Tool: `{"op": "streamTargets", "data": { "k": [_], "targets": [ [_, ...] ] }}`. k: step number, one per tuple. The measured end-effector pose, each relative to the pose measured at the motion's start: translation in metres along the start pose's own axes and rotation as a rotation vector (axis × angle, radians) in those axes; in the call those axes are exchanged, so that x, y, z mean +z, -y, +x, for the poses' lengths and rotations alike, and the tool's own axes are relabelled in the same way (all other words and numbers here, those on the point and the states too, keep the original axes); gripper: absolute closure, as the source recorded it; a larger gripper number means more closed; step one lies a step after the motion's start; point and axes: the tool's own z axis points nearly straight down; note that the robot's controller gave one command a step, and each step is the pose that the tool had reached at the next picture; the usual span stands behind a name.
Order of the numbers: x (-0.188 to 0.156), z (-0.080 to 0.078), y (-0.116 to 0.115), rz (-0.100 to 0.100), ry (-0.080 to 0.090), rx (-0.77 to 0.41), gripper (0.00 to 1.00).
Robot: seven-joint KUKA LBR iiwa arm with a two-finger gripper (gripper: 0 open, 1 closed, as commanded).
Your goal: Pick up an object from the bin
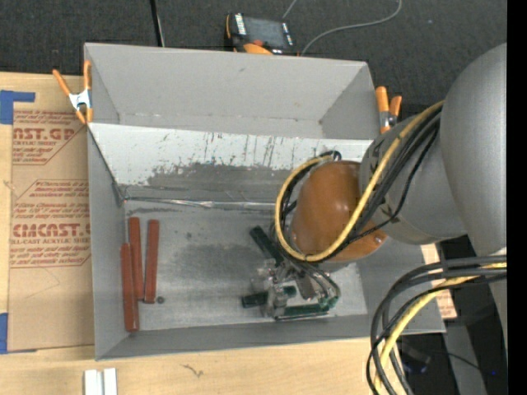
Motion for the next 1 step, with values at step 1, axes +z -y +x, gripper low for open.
{"op": "streamTargets", "data": {
  "k": [1],
  "targets": [
    [-0.1408, -0.0234, -0.0101, 0.001, 0.011, 0.007, 1.0]
  ]
}}
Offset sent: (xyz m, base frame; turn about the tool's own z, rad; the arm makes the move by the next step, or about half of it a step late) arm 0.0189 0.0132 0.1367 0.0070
